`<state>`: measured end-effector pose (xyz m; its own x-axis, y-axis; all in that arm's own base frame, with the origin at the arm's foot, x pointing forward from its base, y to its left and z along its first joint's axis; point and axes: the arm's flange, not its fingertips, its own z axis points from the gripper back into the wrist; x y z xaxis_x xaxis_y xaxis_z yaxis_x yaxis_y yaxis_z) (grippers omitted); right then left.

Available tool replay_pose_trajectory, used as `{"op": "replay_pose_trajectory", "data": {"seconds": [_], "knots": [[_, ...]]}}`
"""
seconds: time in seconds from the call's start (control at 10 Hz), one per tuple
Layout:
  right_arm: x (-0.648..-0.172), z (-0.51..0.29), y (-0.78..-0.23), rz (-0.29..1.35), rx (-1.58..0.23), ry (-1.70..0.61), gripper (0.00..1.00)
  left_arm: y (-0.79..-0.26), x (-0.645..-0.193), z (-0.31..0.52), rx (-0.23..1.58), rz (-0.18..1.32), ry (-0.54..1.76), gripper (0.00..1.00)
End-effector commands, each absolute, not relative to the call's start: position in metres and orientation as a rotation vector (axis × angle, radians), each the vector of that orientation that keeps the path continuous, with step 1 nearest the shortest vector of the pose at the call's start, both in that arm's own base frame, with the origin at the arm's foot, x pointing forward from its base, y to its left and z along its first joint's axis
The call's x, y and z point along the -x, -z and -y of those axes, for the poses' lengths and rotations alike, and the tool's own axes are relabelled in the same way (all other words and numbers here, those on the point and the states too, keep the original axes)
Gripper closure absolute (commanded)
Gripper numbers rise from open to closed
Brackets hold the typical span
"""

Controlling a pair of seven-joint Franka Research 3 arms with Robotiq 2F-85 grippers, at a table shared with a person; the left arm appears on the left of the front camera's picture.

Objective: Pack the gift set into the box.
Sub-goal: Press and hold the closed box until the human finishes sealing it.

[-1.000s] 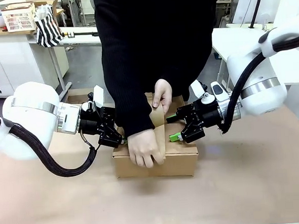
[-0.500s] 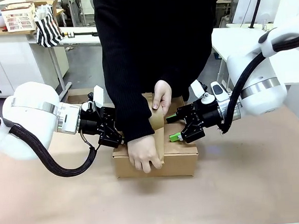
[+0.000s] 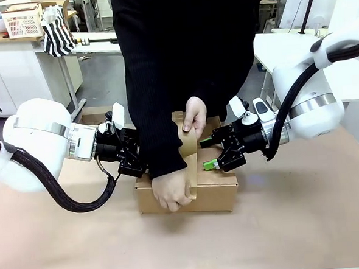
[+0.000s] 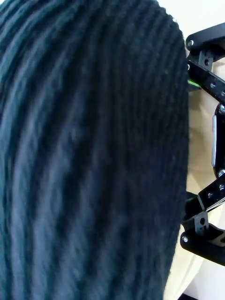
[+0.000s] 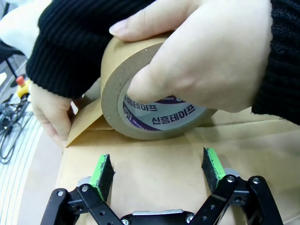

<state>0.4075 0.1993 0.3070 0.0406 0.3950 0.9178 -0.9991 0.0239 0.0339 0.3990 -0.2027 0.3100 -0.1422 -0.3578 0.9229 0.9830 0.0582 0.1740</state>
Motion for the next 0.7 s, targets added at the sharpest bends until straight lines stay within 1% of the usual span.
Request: {"op": "replay_pose_trajectory", "data": {"seconds": [0.0,0.6], "knots": [[-0.4065,-0.1994,-0.3063,0.887,-0.905,-1.33,0.0,-0.3081,-0.3969,0.2014,0.788,1.085,1.423,0.0],[-0.4065,-0.1994,-0.3063,0.887,-0.905,-1.33,0.0,-0.3081,-0.3969,0.2014,0.788,1.085,1.423,0.0]]}}
